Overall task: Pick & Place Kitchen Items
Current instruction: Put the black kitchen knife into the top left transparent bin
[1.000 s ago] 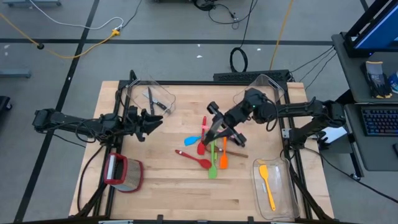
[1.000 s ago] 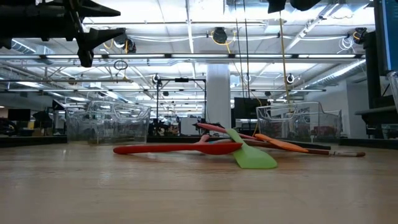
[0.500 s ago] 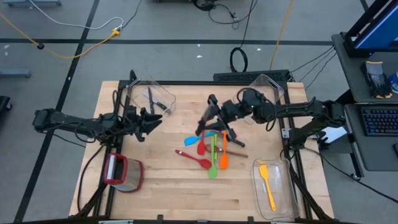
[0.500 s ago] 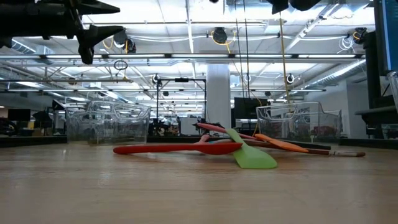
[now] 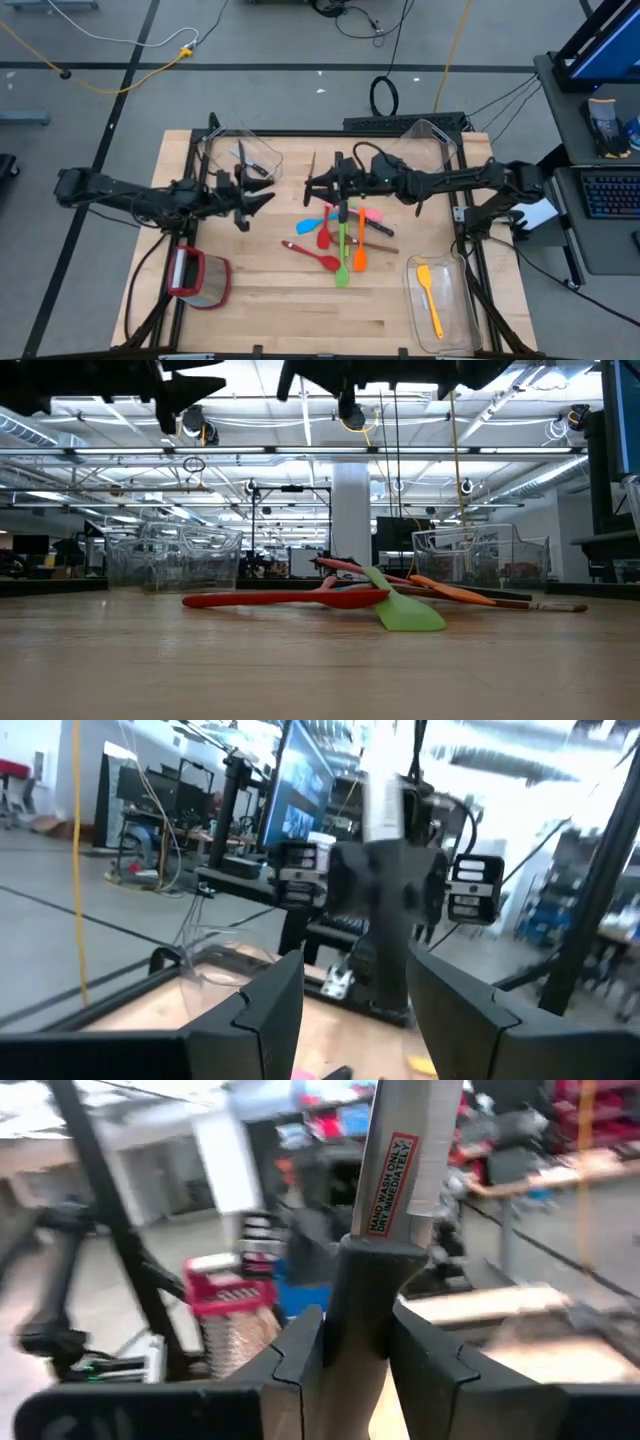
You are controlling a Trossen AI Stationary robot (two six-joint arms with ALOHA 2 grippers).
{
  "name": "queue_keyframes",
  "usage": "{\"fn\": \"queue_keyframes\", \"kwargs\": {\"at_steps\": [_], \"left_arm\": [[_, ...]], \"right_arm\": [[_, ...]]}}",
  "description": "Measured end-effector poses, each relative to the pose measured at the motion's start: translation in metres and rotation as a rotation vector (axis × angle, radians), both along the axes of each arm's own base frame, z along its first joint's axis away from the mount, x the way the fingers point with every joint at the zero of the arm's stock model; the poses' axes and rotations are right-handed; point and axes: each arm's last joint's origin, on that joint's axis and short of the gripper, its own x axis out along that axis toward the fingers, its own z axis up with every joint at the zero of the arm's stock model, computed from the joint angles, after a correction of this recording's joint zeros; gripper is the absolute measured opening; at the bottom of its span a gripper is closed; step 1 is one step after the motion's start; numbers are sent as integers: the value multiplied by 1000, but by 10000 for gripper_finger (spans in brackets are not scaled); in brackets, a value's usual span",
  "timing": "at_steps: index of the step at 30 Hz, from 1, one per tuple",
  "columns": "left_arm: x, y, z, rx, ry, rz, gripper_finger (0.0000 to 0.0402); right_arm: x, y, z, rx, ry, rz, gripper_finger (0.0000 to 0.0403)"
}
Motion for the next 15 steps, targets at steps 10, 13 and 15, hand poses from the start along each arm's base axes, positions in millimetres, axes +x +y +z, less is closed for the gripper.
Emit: {"fn": "queue_keyframes", "kwargs": {"at_steps": [10, 13, 15], "left_arm": [[46, -3, 0, 128, 152, 36, 182], [58, -3, -2, 156, 233, 69, 182], [66, -3, -3, 170, 293, 99, 182]], "right_arm": [[4, -9, -18, 10, 126, -291, 86], [4, -11, -20, 19, 142, -355, 86], [3, -12, -19, 39, 131, -380, 86]]}}
